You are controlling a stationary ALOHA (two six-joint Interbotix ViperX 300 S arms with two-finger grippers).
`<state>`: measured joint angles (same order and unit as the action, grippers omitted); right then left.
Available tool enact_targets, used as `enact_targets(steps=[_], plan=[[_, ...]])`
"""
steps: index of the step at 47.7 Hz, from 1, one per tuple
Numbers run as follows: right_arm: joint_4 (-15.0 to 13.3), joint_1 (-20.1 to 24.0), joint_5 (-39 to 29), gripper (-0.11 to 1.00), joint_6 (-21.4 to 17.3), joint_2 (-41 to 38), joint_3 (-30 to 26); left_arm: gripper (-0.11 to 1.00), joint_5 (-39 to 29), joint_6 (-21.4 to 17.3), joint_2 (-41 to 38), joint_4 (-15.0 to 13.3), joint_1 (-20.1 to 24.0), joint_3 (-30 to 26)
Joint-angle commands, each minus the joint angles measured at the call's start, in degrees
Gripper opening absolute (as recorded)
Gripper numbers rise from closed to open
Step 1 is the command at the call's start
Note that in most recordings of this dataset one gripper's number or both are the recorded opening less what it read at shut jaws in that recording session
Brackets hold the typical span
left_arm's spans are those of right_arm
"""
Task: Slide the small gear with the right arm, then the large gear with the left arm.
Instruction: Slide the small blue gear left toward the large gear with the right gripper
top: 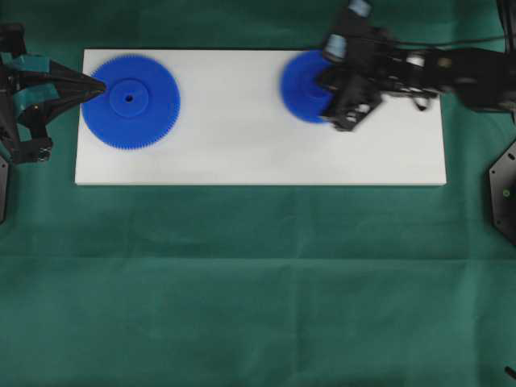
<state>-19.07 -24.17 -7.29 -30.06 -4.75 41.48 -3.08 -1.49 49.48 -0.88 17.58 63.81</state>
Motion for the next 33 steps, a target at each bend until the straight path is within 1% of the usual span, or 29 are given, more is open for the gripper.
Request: enact_targets(steps=[1,7,13,16,24,33], plan=[[-1.1,2.0,-0.5,0.5,0.1,-5.2,-5.7,0.0,0.2,0.4,-0.3,-0.1,0.1,-0.7],[-3.1,4.4,-1.0,0.5,0.2,-10.6,-14.1,0.0,0.2,0.5,-0.3,-0.1,-0.1,-0.7],[-5.0,6.5,-2.2,0.5,0.2,-14.4,-20.6,0.0,0.2,0.5,-0.3,-0.2,-0.2,-0.4],[-5.5,7.3,-2.6,0.5,0.2,-15.8,-23.0,0.0,0.2,0.5,-0.2,-0.1,-0.3,-0.3],[-6.2,9.2,-2.7,0.5,0.2,-18.5,-27.6,0.0,0.2,0.5,-0.3,-0.1,-0.3,-0.2],[-6.9,10.5,-2.7,0.5,0.2,-19.4,-29.1,0.0,0.2,0.5,-0.3,-0.1,-0.3,-0.3]])
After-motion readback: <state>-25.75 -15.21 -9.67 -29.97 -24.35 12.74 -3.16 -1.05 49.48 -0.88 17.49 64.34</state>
